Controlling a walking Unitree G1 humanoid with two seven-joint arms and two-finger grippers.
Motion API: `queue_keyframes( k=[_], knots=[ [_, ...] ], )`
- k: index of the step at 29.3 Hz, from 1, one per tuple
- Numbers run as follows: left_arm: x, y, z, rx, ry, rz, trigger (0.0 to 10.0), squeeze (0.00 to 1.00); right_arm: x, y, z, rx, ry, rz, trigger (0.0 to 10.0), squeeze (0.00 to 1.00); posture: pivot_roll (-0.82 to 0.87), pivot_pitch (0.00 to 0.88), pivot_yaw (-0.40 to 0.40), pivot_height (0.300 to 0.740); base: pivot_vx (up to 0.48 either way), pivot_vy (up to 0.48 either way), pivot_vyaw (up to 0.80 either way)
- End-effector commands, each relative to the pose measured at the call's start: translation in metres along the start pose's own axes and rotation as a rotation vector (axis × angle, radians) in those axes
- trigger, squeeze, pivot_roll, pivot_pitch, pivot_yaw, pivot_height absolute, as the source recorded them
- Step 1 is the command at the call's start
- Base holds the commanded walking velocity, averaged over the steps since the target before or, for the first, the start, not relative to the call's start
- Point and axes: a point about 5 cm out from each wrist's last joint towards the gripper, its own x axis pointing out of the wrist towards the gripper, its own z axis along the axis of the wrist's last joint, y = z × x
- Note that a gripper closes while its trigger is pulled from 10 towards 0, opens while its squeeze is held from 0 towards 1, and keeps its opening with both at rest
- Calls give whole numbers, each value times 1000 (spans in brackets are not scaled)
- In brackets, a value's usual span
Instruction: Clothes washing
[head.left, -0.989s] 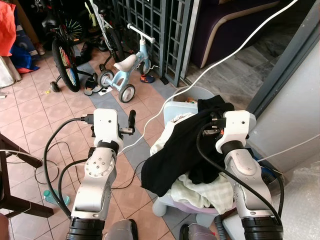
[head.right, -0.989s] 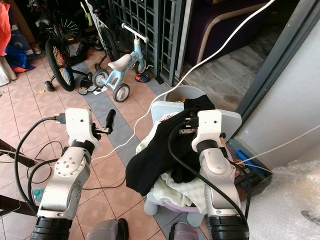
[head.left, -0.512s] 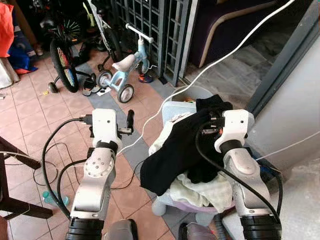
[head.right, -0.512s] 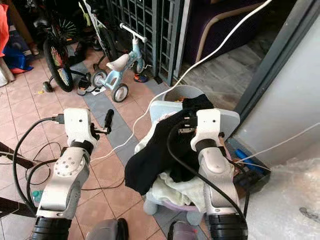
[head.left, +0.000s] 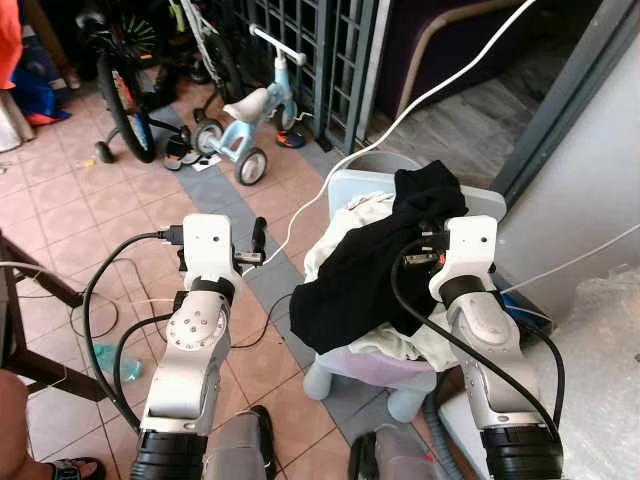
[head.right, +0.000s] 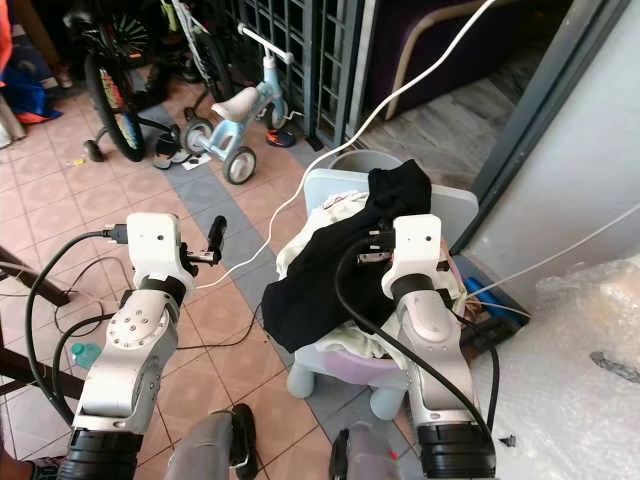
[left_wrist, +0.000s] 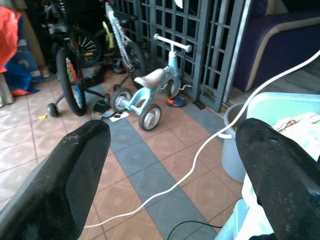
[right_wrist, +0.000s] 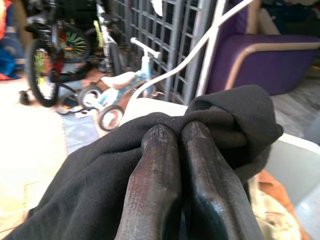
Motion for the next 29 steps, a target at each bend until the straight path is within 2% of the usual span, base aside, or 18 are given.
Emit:
queue_keyframes(
  k=[1, 6, 12, 15, 21, 29],
  knots=[
    [-1, -2, -3, 2, 20, -6, 10000, 0, -2, -1, -2, 10, 5, -9, 10000, 0, 4, 111, 0, 740, -326, 0, 0],
    [0, 0, -3, 1, 17, 0, 10000, 0, -2, -1, -2, 8, 1, -8, 10000, 0, 7, 109, -2, 740, -307, 0, 0],
    [-1, 0, -4, -4, 21, 5, 10000, 0, -1, -1, -3, 5, 1, -10, 10000, 0, 7, 108, -4, 740, 0, 0, 0],
    [-4, 2, -6, 17, 25, 18, 10000, 0, -2, -6, 2, 4, -27, -49, 10000, 0, 8, 104, -11, 740, 0, 0, 0],
    [-7, 8, -9, -15, 32, -2, 10000, 0, 2, -18, 6, -24, -29, -102, 10000, 0, 6, 100, -7, 740, 0, 0, -751],
    [-5, 5, -5, -39, 12, -26, 10000, 0, 4, -19, 6, -32, -32, -123, 10000, 0, 7, 95, -8, 740, 0, 0, -800]
  ],
)
